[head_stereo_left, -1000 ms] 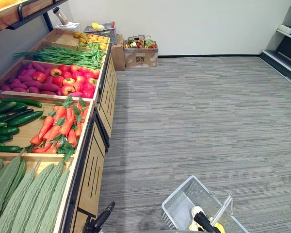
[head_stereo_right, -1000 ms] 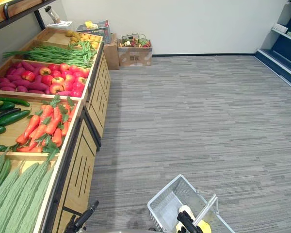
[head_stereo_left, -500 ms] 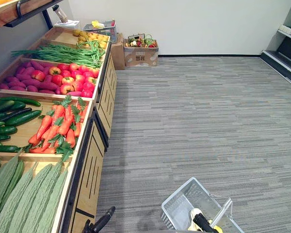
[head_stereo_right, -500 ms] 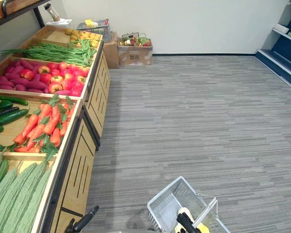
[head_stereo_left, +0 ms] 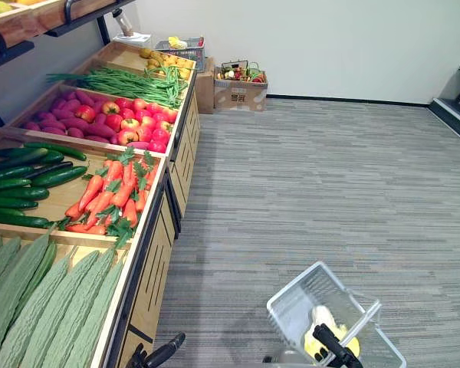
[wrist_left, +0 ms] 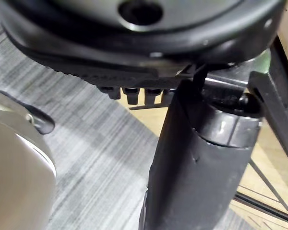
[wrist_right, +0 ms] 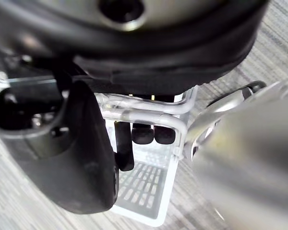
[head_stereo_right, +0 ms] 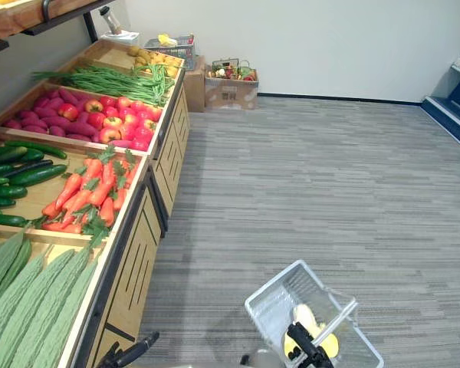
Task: Pick vegetable in the basket
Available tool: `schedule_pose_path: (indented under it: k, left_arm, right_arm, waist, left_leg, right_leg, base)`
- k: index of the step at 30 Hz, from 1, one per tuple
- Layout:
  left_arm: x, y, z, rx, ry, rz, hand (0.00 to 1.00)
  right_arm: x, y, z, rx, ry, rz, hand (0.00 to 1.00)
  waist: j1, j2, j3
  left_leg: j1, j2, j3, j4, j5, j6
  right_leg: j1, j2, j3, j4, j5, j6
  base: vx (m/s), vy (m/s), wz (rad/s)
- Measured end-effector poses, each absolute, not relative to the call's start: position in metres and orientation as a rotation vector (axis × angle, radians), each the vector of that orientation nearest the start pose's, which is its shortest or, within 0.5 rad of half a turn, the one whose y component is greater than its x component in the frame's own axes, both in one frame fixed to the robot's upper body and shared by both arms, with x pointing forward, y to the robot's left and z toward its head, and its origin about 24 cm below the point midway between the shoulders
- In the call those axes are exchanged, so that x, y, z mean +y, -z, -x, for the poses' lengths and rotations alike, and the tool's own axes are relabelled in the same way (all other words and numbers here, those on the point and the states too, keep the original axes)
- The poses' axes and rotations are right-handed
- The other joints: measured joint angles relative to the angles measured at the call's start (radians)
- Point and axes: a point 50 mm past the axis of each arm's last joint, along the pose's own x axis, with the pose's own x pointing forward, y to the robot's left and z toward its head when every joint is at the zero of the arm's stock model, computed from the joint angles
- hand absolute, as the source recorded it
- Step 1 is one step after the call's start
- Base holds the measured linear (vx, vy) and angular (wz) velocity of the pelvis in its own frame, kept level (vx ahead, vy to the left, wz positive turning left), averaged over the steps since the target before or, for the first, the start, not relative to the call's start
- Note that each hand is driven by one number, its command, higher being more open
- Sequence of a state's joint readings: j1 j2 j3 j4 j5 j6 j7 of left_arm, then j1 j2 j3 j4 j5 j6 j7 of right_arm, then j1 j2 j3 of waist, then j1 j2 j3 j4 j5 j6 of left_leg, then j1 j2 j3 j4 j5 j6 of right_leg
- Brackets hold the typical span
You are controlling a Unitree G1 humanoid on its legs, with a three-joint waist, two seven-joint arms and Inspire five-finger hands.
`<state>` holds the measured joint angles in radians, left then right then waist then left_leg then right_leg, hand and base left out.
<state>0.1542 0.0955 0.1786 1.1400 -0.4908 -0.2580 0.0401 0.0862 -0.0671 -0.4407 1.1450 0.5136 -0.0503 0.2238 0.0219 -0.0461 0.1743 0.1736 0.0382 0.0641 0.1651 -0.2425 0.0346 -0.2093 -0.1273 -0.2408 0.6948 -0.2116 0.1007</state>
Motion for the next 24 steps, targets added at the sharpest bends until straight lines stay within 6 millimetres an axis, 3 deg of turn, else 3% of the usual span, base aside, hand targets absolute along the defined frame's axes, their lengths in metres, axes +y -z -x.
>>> schedule_pose_path:
  k: [4,6,8,9,10,12,13,15,16,18,20,22,23,24]
  left_arm:
    - [0.224,0.163,-0.047,0.981,-0.687,0.378,1.0]
    - [0.223,0.164,-0.043,0.976,-0.744,0.42,1.0]
    - [0.221,0.164,-0.041,0.968,-0.772,0.447,1.0]
    - [0.216,0.165,-0.041,0.968,-0.776,0.463,1.0]
    - [0.215,0.165,-0.043,0.946,-0.783,0.487,1.0]
    - [0.212,0.163,-0.047,0.907,-0.8,0.531,1.0]
    - [0.209,0.163,-0.049,0.894,-0.798,0.554,1.0]
    - [0.208,0.163,-0.056,0.871,-0.777,0.567,1.0]
    - [0.208,0.162,-0.061,0.863,-0.768,0.567,1.0]
    - [0.214,0.16,-0.066,0.849,-0.762,0.554,1.0]
    - [0.217,0.158,-0.075,0.844,-0.714,0.517,1.0]
    - [0.216,0.157,-0.084,0.84,-0.673,0.494,1.0]
    - [0.215,0.157,-0.086,0.844,-0.672,0.491,1.0]
    - [0.218,0.157,-0.083,0.851,-0.683,0.486,1.0]
  right_arm:
    - [-0.219,0.165,-0.06,0.905,0.638,-0.748,0.0]
    - [-0.216,0.163,-0.06,0.884,0.628,-0.755,0.0]
    - [-0.212,0.164,-0.056,0.889,0.624,-0.754,0.0]
    - [-0.212,0.164,-0.057,0.889,0.63,-0.751,0.0]
    - [-0.213,0.164,-0.058,0.888,0.627,-0.747,0.0]
    - [-0.212,0.164,-0.059,0.891,0.616,-0.743,0.0]
    - [-0.215,0.163,-0.06,0.899,0.605,-0.727,0.0]
    - [-0.214,0.164,-0.058,0.934,0.575,-0.697,0.0]
    - [-0.217,0.166,-0.053,0.995,0.557,-0.669,0.0]
    - [-0.214,0.17,-0.043,1.064,0.542,-0.653,0.0]
    - [-0.213,0.17,-0.039,1.085,0.531,-0.643,0.0]
    - [-0.213,0.17,-0.04,1.089,0.517,-0.63,0.0]
    - [-0.214,0.17,-0.039,1.099,0.51,-0.623,0.0]
    - [-0.209,0.171,-0.038,1.11,0.511,-0.633,0.0]
  waist:
    - [-0.005,0.02,0.007]
    - [-0.004,0.024,0.006]
    - [-0.004,0.015,0.007]
    - [-0.006,0.038,0.011]
    - [-0.009,0.044,-0.002]
    - [-0.007,0.044,-0.03]
    - [-0.008,0.041,-0.055]
    - [-0.01,0.048,-0.046]
    - [-0.008,0.056,-0.028]
    - [-0.004,0.028,-0.02]
    - [-0.004,0.011,-0.019]
    - [-0.004,0.009,-0.018]
    - [0.001,0.011,-0.014]
    - [0.013,-0.007,-0.021]
  left_leg:
    - [0.021,0.085,-0.047,0.029,-0.039,-0.045]
    - [0.027,0.13,-0.048,0.048,-0.079,-0.093]
    - [0.072,0.152,-0.042,0.051,-0.113,-0.129]
    - [0.102,0.191,-0.032,0.063,-0.115,-0.139]
    - [0.093,0.212,-0.012,0.108,-0.098,-0.163]
    - [0.06,0.237,0.004,0.188,-0.038,-0.169]
    - [0.002,0.254,0.006,0.287,0.018,-0.147]
    - [-0.115,0.302,0.006,0.517,0.091,-0.111]
    - [-0.209,0.339,0.027,0.735,0.066,-0.127]
    - [-0.249,0.331,0.118,0.775,0.02,-0.132]
    - [-0.293,0.289,0.213,0.652,-0.002,-0.136]
    - [-0.342,0.205,0.272,0.444,0.004,-0.125]
    - [-0.368,0.101,0.264,0.229,0.151,-0.012]
    - [-0.351,0.088,0.264,0.202,0.158,-0.013]
  right_leg:
    - [-0.005,0.02,0.012,-0.257,0.029,-0.002]
    - [-0.009,0.042,0.041,-0.397,0.11,0.003]
    - [0.015,0.034,0.054,-0.415,0.214,-0.002]
    - [0.012,0.056,0.036,-0.33,0.179,-0.044]
    - [0.002,0.063,0.018,-0.264,0.108,-0.064]
    - [0.004,0.077,0.004,-0.224,0.037,-0.092]
    - [0.021,0.091,-0.007,-0.244,0.017,-0.106]
    - [0.088,0.121,-0.023,-0.31,0.01,-0.119]
    - [0.201,0.146,-0.05,-0.398,0.02,-0.134]
    - [0.33,0.145,-0.066,-0.494,0.022,-0.135]
    - [0.403,0.145,-0.083,-0.561,0.022,-0.134]
    - [0.428,0.148,-0.092,-0.587,0.016,-0.123]
    - [0.44,0.155,-0.08,-0.578,0.005,-0.104]
    - [0.44,0.152,-0.066,-0.573,0.002,-0.101]
  base:
    - [0.2,-0.068,0.41]
    - [0.37,-0.26,0.14]
    - [0.47,-0.38,0.18]
    - [0.47,-0.401,0.25]
    - [0.46,-0.39,0.24]
    - [0.48,-0.405,0.13]
    - [0.48,-0.415,0.15]
    - [0.44,-0.378,0.29]
    - [0.41,-0.332,0.34]
    - [0.41,-0.3,0.33]
    - [0.36,-0.237,0.26]
    - [0.38,-0.068,0.16]
    - [0.4,0.004,-0.07]
    - [0.35,0.003,-0.01]
